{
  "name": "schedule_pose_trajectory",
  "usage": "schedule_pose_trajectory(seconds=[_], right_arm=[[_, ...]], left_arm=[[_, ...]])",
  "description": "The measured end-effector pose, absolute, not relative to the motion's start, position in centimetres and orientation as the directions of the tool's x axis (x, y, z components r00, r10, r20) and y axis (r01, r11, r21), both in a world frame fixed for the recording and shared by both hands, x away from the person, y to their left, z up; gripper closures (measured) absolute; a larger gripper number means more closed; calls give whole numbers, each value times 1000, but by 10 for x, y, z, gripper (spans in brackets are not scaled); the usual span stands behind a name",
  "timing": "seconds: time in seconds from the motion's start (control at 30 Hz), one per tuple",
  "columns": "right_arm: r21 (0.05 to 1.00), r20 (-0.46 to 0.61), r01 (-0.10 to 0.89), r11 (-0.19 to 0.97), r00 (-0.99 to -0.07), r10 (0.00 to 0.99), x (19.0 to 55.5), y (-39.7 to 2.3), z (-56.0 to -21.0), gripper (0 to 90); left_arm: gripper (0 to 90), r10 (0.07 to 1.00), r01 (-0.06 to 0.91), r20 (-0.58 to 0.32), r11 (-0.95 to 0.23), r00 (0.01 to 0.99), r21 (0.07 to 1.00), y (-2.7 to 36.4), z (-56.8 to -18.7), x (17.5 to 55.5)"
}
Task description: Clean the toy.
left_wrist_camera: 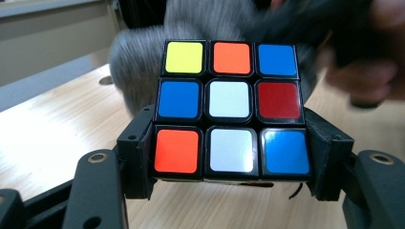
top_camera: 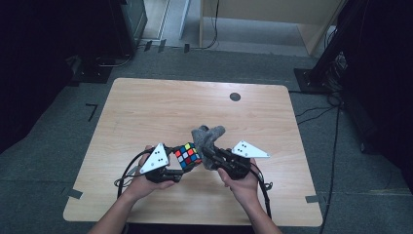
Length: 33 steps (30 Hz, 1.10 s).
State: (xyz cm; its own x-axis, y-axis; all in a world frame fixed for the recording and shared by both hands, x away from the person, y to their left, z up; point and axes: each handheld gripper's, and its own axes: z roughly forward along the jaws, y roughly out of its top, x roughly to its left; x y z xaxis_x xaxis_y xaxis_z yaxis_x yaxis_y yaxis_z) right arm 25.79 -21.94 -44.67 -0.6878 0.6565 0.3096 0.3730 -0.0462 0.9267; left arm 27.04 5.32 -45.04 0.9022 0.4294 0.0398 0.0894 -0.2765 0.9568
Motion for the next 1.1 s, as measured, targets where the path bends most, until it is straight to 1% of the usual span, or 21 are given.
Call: schedule_pose_trajectory(seconds=[0.03, 0.07, 0.1, 0.13, 0.17, 0.23, 0.3, 0.37, 0.47, 0.6, 0.7, 0.73, 0.83, 0.87, 0.93, 1.03, 1.1], right_arm=[[920, 308, 391, -30, -673, 672, 261, -221, -452, 750], [908, 288, 419, 17, -654, 699, 264, -222, -456, 751], [901, 272, 432, 47, -646, 714, 266, -223, -461, 751], [898, 287, 438, 35, -643, 710, 267, -224, -464, 751], [896, 319, 444, 1, -646, 694, 267, -226, -465, 751], [895, 374, 442, -59, -671, 640, 267, -226, -462, 751], [907, 380, 414, -83, -714, 588, 264, -223, -459, 751], [910, 375, 408, -74, -735, 564, 263, -217, -460, 755], [898, 405, 435, -63, -763, 505, 263, -212, -467, 758], [908, 368, 418, 16, -815, 447, 259, -200, -470, 757], [922, 331, 386, 34, -829, 452, 258, -202, -466, 757], [929, 323, 371, 12, -824, 466, 258, -206, -462, 757], [927, 356, 369, -70, -803, 478, 261, -217, -457, 754], [929, 349, 364, -66, -805, 479, 261, -217, -457, 752], [942, 305, 337, -18, -827, 473, 259, -211, -460, 750], [931, 285, 353, 88, -858, 427, 258, -197, -468, 748], [929, 250, 339, 147, -870, 425, 256, -190, -472, 748]], left_arm=[[345, 426, 97, 13, -235, 904, 967, 57, -448, 272], [345, 423, 112, -24, -184, 906, 977, 61, -445, 273], [346, 430, 114, -39, -151, 902, 982, 64, -442, 274], [345, 443, 110, -37, -141, 896, 984, 67, -440, 275], [345, 456, 109, -33, -142, 890, 984, 69, -439, 276], [346, 463, 131, -57, -128, 885, 983, 71, -443, 278], [345, 463, 153, -83, -115, 882, 982, 70, -446, 280], [345, 456, 168, -111, -86, 883, 982, 69, -447, 281], [345, 448, 177, -132, -60, 884, 982, 71, -445, 281], [345, 459, 196, -159, -35, 874, 980, 75, -444, 284], [345, 473, 207, -167, -33, 865, 978, 78, -445, 286], [345, 473, 206, -165, -36, 865, 978, 78, -445, 286], [345, 466, 209, -170, -33, 868, 977, 76, -445, 285], [345, 465, 209, -171, -32, 869, 977, 75, -445, 284], [345, 463, 211, -171, -36, 870, 977, 75, -445, 285], [345, 467, 217, -175, -37, 867, 976, 75, -445, 286], [345, 471, 217, -169, -49, 866, 975, 75, -447, 287]])
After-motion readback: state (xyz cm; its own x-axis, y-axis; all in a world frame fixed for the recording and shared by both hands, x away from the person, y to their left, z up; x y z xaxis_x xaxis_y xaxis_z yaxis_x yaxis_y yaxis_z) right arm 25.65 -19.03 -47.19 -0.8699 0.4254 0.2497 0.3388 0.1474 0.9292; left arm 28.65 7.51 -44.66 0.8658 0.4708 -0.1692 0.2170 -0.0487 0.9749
